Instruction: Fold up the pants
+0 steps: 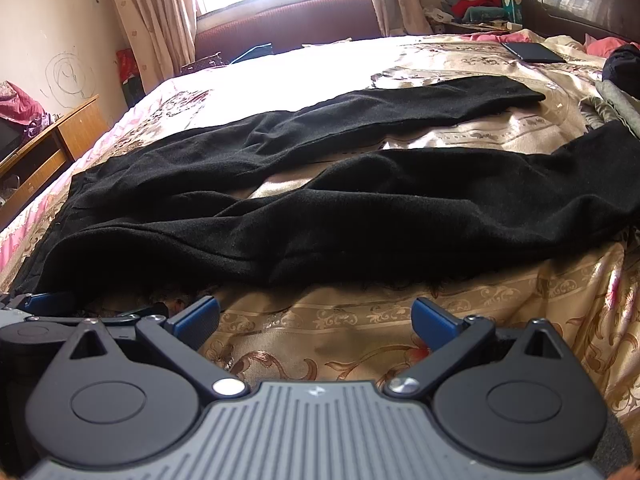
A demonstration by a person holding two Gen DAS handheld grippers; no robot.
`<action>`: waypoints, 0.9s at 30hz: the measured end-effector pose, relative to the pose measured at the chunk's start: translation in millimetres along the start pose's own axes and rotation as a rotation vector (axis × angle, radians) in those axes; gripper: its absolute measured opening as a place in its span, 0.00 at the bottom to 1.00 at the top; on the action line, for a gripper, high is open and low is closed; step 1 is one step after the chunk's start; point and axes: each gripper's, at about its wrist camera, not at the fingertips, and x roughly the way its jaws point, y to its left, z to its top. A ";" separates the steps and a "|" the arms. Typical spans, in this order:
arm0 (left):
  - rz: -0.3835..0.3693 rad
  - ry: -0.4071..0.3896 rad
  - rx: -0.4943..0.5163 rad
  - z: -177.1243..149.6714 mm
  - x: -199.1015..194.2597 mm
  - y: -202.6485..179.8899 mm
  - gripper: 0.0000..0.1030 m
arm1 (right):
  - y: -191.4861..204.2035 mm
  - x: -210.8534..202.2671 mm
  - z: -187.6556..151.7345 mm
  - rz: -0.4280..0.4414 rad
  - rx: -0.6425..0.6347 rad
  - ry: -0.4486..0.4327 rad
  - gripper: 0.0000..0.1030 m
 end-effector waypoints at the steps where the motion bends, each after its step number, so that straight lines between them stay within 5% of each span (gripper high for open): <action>1: 0.000 0.002 -0.001 1.6 0.5 -0.7 1.00 | -0.1 0.2 0.3 0.000 -0.001 0.001 0.98; 27: -0.004 0.012 0.015 1.8 2.6 -2.8 1.00 | 2.7 1.9 0.7 0.003 -0.018 0.012 0.98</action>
